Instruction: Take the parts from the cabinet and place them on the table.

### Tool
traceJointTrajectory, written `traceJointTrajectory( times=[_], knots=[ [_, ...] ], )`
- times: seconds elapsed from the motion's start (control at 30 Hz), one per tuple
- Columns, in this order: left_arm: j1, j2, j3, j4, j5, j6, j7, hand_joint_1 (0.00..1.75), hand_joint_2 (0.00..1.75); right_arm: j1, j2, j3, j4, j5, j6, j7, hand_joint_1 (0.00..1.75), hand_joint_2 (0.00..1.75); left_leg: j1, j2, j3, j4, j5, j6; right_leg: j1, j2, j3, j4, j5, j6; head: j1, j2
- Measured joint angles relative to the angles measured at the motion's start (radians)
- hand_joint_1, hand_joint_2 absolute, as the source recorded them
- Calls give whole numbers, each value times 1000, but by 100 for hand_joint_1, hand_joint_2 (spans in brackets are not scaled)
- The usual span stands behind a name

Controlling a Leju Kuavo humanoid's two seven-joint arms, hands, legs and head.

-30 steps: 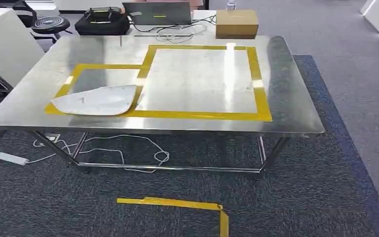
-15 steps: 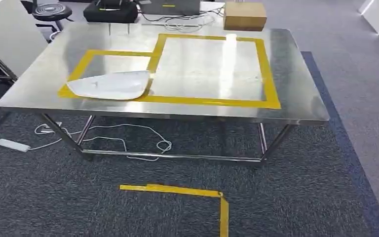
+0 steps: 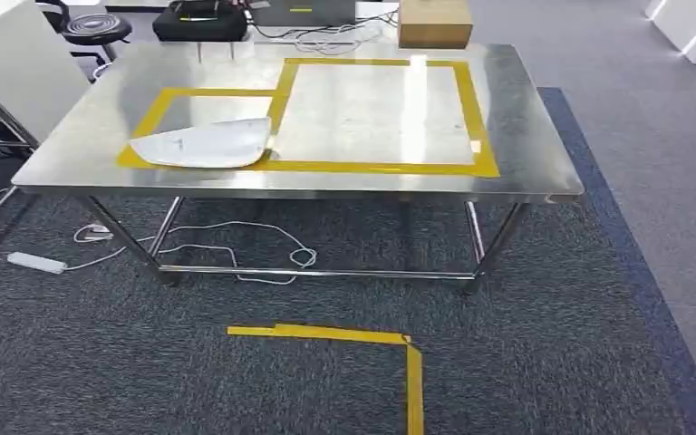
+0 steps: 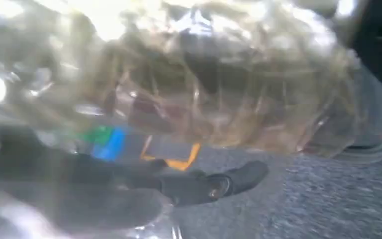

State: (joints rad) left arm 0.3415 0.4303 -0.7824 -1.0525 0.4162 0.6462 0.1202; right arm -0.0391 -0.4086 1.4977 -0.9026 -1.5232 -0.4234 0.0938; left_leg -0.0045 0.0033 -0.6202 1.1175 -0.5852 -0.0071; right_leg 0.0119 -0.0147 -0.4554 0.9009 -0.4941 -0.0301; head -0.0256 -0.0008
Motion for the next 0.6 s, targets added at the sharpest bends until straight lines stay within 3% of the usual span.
traceJointTrajectory(
  times=[0.03, 0.07, 0.1, 0.13, 0.17, 0.2, 0.23, 0.27, 0.3, 0.37, 0.4, 0.43, 0.47, 0.5, 0.53, 0.57, 0.6],
  knots=[
    [-1, 0, 0, 0, 0, 0, 0, 0, 0, 1, 0, -1, 0, 0, 0, 0, 0, 0, 5, 0, -14, 72, -43, -7, -1, -1, -14, 5, 9, 2, 0, 0],
    [-1, -1, -1, 0, 0, 0, 0, 0, 0, 1, 1, -2, 0, 0, 0, 0, 0, 0, 10, 0, -21, 130, -59, -13, -3, -1, -27, 13, 16, 5, 0, 0],
    [-1, -2, -1, 0, 0, 0, 0, 0, 0, 1, 1, -2, 0, 0, 0, 0, 0, 0, 16, 0, -12, 153, -42, -19, -6, -1, -43, 26, 23, 10, 0, 0],
    [-1, -2, 0, 0, 0, 0, 0, 0, 0, 2, 1, -3, 0, 0, 0, 0, 0, 0, 20, 0, 12, 135, -5, -25, -10, -1, -64, 40, 29, 15, -1, 0],
    [-1, 0, 0, 0, 0, 0, 0, 0, 0, 2, 1, -4, 0, 0, 0, 0, 0, 0, 25, 0, 58, 79, 39, -32, -15, -1, -86, 57, 32, 20, 0, 0],
    [-2, 1, 0, 0, 0, 0, 0, 0, 0, 2, 1, -4, 0, 0, 0, 0, 0, 0, 31, 0, 107, 8, 63, -38, -20, 0, -103, 72, 35, 25, -1, 0],
    [-4, 0, 0, 0, 0, 0, 0, 0, 0, 1, 0, -5, 0, 0, 0, 0, 0, 0, 38, -2, 162, -76, 53, -46, -20, 0, -118, 89, 37, 32, -3, 0],
    [-5, 0, 0, -1, 0, 0, -1, 0, 0, 0, -3, -5, 0, -2, -1, 0, 0, 0, 29, -12, 187, -125, 31, -47, -18, 3, -134, 105, 40, 40, -9, 0],
    [-7, 0, 0, -1, -2, 0, -4, 0, 0, 2, -2, -5, -1, -7, -1, 0, 0, 0, 30, -12, 183, -130, 21, -30, -15, 3, -140, 108, 47, 49, -7, 0],
    [-7, -4, 0, -1, -10, 0, -5, 0, 0, 5, -3, -6, -2, -18, -5, 0, 0, 0, 24, -11, 172, -126, 32, -11, -19, 4, -142, 101, 67, 61, -6, 0],
    [-7, -9, -1, -1, -16, 0, -5, 0, 0, 11, -6, -6, -2, -21, -8, 0, 0, 0, 25, -7, 161, -130, 46, 6, -21, 5, -148, 101, 76, 68, -6, 0],
    [-12, -11, -1, -1, -21, 0, -5, 0, 0, 12, -8, -6, -4, -22, -10, -5, 0, 0, 25, -1, 147, -130, 57, 20, -26, 7, -159, 116, 35, 72, -4, 0],
    [-13, -12, -1, -1, -23, 0, -4, 0, 0, 16, -14, -6, -10, -23, -15, -5, 0, 0, 23, -1, 133, -130, 69, 30, -25, 8, -172, 155, -28, 74, -1, 0],
    [-15, -13, -2, -1, -24, 0, -4, 0, 0, 18, -21, -6, -19, -23, -21, -3, 0, 0, 21, 0, 117, -130, 82, 34, -24, 10, -191, 224, -97, 74, 1, 0],
    [-16, -16, -2, -1, -23, 0, -4, 0, 0, 18, -25, -6, -25, -23, -24, -3, 0, 0, 18, 1, 100, -129, 95, 36, -24, 11, -204, 298, -147, 76, 3, 0],
    [-19, -17, -3, -1, -19, 0, -5, 0, 0, 19, -29, -6, -29, -23, -28, -3, 0, 0, 15, 2, 83, -129, 108, 37, -23, 11, -212, 362, -173, 75, 4, 0],
    [-22, -18, -7, -1, -13, 0, -6, 0, 0, 20, -32, -7, -34, -23, -34, -4, 0, 0, 11, 3, 61, -128, 124, 38, -23, 11, -205, 402, -165, 73, 3, 0]
  ],
)
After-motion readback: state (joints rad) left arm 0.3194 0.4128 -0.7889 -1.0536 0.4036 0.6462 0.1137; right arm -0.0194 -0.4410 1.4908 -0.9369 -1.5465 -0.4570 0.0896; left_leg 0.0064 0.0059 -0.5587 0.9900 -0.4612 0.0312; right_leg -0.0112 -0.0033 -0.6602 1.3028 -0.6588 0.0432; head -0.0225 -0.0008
